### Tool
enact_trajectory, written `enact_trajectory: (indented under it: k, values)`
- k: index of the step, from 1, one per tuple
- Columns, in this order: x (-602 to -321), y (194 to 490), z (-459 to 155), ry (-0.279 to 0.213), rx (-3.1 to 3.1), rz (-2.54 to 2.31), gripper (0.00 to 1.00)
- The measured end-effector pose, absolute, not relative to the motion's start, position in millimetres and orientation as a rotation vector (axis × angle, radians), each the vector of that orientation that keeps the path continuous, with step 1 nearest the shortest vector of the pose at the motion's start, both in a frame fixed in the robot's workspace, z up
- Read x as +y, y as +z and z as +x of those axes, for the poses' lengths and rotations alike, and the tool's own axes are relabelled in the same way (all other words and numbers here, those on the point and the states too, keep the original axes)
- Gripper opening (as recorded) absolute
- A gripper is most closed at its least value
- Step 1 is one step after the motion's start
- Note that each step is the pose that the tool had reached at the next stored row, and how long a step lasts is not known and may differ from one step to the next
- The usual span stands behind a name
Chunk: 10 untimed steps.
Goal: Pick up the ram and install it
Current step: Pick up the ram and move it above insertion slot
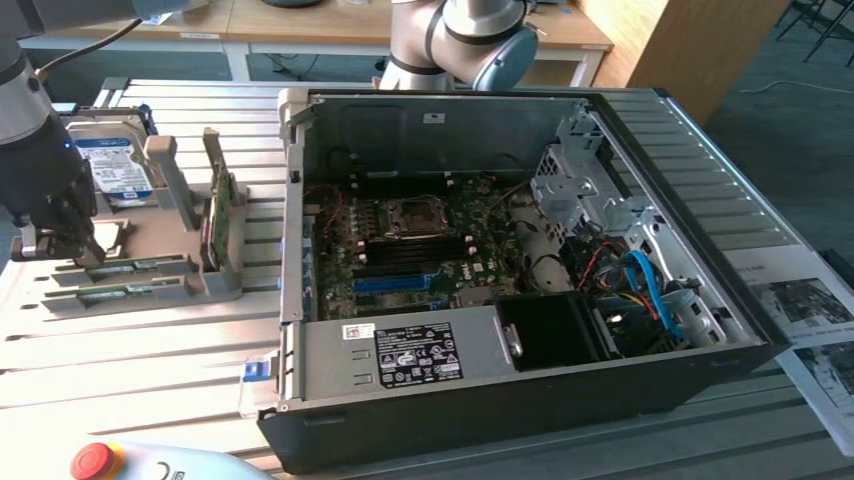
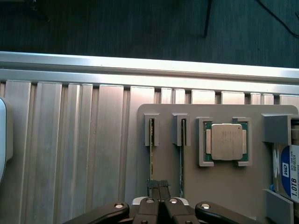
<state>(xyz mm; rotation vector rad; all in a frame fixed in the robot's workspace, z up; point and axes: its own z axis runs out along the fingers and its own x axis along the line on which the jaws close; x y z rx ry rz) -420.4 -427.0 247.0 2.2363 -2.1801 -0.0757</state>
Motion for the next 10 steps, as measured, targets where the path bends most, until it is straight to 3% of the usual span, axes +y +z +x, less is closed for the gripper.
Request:
enact_trajectory:
  k: [2, 5, 10]
  values:
    - [-427.0, 247.0, -420.4, -0.076, -2.18, 2.236, 0.11]
    - [-427.0, 247.0, -420.4, -0.076, -2.18, 2.236, 0.24]
    - [-427.1, 246.9, -418.7, -0.076, -2.18, 2.237, 0.24]
